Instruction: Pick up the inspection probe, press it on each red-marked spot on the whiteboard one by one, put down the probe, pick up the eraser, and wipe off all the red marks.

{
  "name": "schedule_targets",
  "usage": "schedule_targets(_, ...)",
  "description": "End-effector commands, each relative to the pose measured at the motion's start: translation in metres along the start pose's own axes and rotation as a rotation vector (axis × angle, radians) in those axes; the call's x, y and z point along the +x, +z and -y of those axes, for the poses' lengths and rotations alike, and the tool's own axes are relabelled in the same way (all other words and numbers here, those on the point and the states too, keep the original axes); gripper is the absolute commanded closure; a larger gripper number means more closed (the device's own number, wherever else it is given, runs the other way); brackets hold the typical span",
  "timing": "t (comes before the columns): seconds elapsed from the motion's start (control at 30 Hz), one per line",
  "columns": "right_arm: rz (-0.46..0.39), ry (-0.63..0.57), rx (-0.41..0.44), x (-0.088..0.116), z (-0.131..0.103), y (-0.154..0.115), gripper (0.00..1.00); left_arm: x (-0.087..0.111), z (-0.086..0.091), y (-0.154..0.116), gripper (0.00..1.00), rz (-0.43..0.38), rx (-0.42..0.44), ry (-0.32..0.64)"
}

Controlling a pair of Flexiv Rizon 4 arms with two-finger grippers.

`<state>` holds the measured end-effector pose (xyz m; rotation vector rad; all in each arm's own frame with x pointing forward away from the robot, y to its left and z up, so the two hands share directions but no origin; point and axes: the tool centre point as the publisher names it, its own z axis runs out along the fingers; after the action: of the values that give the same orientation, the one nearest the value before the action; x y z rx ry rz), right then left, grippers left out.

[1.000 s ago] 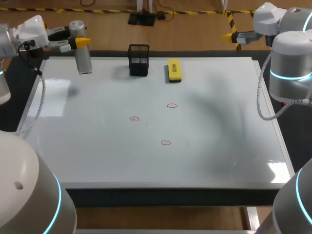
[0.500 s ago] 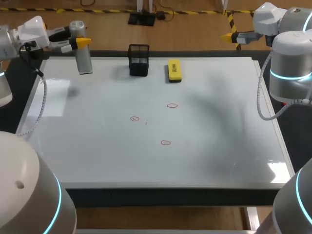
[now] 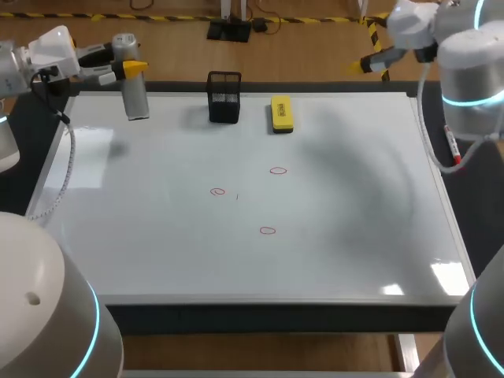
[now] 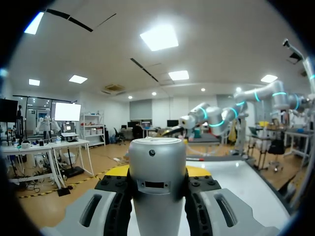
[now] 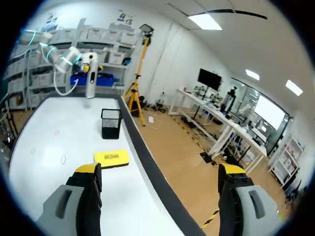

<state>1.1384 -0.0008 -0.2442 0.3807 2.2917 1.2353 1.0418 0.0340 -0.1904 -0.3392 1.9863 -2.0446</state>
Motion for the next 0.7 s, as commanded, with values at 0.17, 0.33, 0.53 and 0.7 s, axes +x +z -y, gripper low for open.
schedule_targets(0.17, -0.682, -0.657, 0.618, 0.007, 0.004, 0.034, 0.0, 0.001, 0.001, 0.0, 1.0, 0.003, 0.0, 0.001)
schedule_targets(0.33, -0.808, -0.945, 0.787, 0.018, 0.009, 0.047, 0.0, 0.001, 0.001, 0.0, 1.0, 0.003, 0.0, 0.001)
schedule_targets(0.53, -0.929, -1.227, 0.882, 0.038, 0.013, 0.057, 0.0, 0.001, 0.001, 0.0, 1.0, 0.003, 0.0, 0.001)
schedule_targets(0.7, -0.978, -1.332, 0.909, 0.052, 0.012, 0.062, 0.0, 0.001, 0.001, 0.0, 1.0, 0.003, 0.0, 0.001)
